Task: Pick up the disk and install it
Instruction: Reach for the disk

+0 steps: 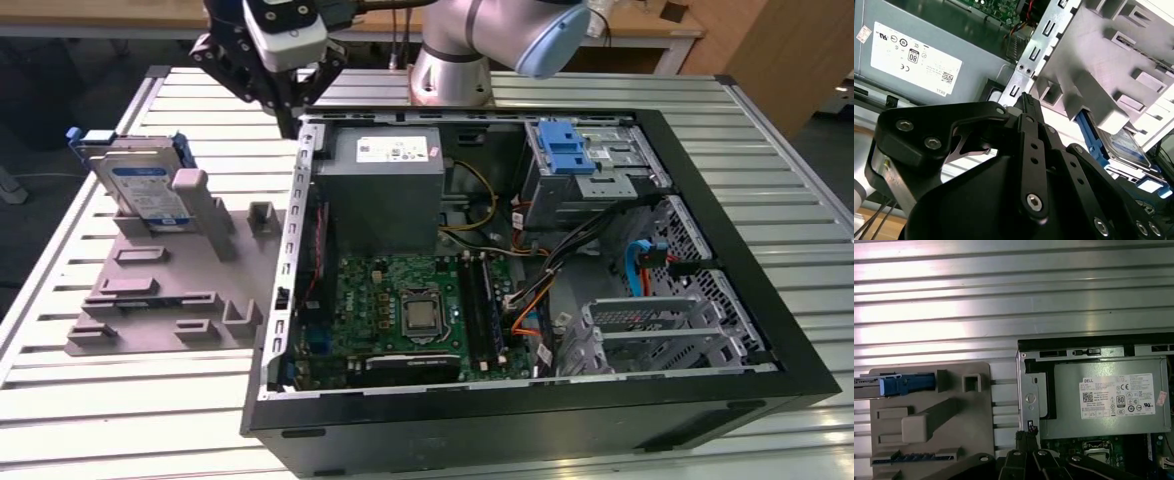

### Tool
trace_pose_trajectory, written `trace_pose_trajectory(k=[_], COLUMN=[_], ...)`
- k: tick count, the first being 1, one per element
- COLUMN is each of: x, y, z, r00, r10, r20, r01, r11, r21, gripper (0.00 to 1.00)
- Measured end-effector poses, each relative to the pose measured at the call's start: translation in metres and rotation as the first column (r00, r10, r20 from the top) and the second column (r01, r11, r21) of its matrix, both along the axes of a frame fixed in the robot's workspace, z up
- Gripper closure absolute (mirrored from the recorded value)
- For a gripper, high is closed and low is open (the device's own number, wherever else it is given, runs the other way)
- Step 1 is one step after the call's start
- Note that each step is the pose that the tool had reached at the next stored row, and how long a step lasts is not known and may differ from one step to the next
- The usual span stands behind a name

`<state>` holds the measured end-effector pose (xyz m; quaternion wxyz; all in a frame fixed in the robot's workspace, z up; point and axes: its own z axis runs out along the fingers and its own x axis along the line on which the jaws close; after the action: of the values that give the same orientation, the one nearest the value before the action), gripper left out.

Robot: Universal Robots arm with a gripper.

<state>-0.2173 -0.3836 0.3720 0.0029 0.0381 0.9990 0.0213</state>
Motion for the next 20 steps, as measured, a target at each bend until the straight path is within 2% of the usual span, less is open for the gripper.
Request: trace_pose_trajectory(k=[10,13,17,20], x=[-0.0142,-0.0194,-0.0243,-0.0247], y=[0.0017,0.0023,0.0034,0.0038], z=[-0.0004,-0.0006,-0.0011,-0.0014], r00=[1.0,1.0,0.9999,0.9995], r10=[0.0,0.0,0.0,0.025], r20=[-0.002,-0.0068,-0.0171,-0.0176], r01=[0.0,0.0,0.0,-0.025], r11=[1.0,1.0,1.0,0.9997], r21=[0.0,0.0,0.0001,0.0], gripper=[0.89,0.89,0.89,0.89])
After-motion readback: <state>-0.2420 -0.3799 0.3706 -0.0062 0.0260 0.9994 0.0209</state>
